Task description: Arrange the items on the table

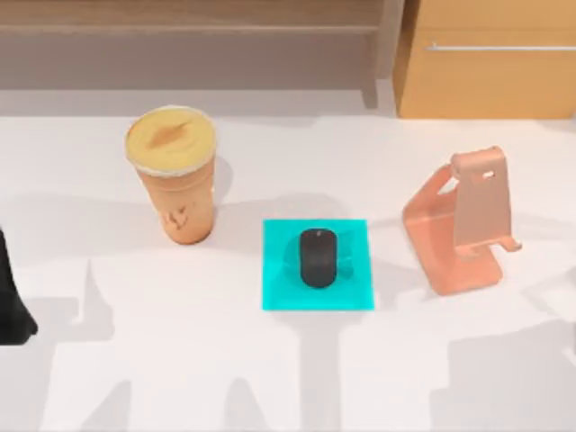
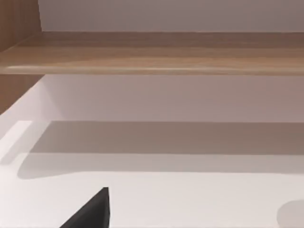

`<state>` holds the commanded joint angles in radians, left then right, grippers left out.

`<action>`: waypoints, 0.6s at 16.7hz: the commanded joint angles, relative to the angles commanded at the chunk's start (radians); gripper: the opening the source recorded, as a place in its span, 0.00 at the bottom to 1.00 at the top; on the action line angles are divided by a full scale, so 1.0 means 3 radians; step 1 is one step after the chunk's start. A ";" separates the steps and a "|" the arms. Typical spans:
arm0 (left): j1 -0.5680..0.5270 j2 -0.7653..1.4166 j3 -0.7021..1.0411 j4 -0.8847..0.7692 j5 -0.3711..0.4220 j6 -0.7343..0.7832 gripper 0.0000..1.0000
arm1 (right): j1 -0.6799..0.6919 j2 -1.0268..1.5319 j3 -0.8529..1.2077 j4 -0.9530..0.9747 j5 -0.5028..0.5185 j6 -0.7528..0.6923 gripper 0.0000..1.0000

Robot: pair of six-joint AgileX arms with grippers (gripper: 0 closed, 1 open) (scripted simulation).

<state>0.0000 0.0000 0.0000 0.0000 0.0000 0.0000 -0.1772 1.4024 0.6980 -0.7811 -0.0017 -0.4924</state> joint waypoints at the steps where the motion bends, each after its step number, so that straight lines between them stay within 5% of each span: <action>1: 0.0000 0.0000 0.0000 0.0000 0.0000 0.0000 1.00 | 0.0103 -0.0053 -0.0010 0.0108 0.0042 0.0084 0.00; 10: 0.0000 0.0000 0.0000 0.0000 0.0000 0.0000 1.00 | 0.1691 -0.0961 -0.0327 0.1892 0.0744 0.1478 0.00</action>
<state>0.0000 0.0000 0.0000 0.0000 0.0000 0.0000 0.3300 1.1142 0.6000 -0.2135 0.2215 -0.0489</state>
